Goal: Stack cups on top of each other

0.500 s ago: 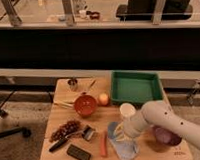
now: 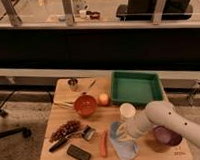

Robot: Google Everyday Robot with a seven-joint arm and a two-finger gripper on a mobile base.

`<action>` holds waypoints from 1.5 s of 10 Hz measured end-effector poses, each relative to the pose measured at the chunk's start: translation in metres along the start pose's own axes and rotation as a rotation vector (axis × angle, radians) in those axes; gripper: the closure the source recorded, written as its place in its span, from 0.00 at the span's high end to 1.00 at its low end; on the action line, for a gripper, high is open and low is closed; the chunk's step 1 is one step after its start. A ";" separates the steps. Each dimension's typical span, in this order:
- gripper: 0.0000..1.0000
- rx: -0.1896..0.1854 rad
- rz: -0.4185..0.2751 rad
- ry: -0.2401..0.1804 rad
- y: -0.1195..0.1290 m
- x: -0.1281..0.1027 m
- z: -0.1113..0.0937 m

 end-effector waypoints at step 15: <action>0.00 0.001 0.062 0.016 0.021 0.033 -0.032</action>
